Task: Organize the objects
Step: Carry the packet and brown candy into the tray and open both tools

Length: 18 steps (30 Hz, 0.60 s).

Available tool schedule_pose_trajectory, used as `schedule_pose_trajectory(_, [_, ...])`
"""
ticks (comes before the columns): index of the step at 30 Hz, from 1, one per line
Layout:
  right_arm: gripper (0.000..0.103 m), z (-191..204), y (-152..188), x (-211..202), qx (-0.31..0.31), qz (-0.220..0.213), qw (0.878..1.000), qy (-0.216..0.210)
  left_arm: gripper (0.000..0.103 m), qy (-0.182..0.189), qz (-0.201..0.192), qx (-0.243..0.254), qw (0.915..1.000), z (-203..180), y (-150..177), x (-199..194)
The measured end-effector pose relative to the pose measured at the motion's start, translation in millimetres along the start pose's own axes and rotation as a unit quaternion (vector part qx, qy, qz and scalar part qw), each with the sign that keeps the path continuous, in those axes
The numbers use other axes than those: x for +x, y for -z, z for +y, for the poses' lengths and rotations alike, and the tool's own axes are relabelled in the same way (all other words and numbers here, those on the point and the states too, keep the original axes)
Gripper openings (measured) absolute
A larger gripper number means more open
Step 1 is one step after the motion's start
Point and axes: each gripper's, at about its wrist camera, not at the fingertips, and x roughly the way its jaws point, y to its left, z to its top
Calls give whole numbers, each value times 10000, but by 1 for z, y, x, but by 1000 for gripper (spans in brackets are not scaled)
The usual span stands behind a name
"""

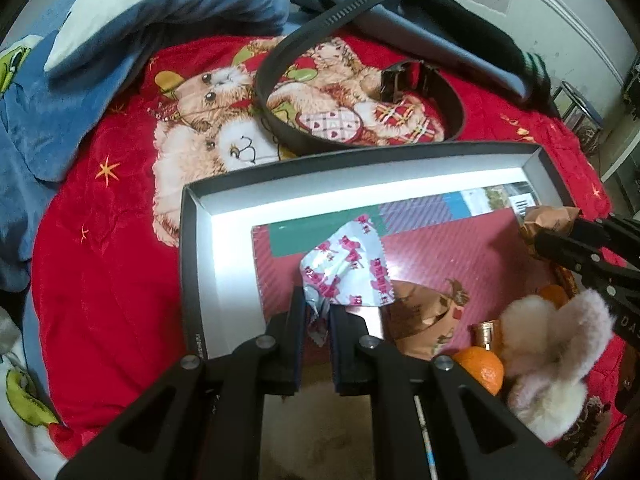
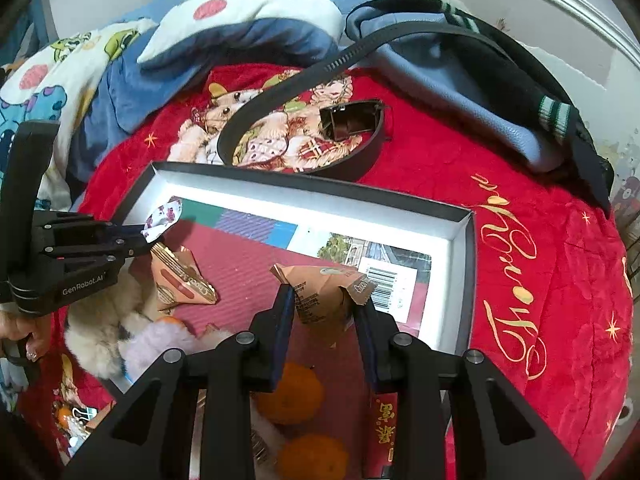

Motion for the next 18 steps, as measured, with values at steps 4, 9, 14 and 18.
schedule_pose_trajectory(4, [29,-1,-1,7,10,97,10000,18,13,-86,97,71,9999,-4,-1,3])
schedule_pose_trajectory(9, [31,-1,-1,9,49,159,9998,69,33,-47,247,127,9996,-7,-1,3])
schedule_pose_trajectory(14, [36,3,-1,5,-8,230,9997,66,36,-98,333,36,9994,-5,1,-5])
schedule_pose_trajectory(18, [36,3,-2,-11,81,36,9999,88,65,47,291,7,9996,-3,2,-17])
